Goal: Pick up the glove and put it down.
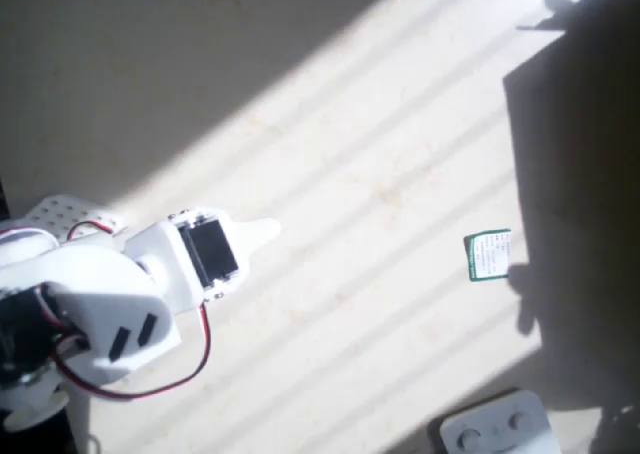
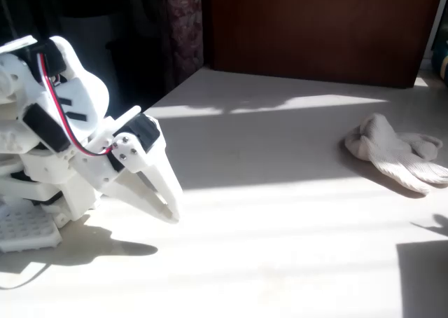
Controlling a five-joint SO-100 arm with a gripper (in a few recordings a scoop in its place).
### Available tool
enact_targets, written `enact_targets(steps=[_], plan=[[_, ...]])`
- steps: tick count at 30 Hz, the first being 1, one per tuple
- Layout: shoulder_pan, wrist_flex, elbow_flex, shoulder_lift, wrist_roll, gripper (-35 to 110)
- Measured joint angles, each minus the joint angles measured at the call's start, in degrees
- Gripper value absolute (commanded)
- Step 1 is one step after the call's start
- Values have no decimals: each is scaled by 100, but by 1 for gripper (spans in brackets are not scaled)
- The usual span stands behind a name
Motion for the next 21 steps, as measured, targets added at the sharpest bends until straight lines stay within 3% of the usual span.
enact_targets(steps=[11,21], plan=[[0,0,-738,-272,0,0],[0,0,-2944,-2663,0,0]])
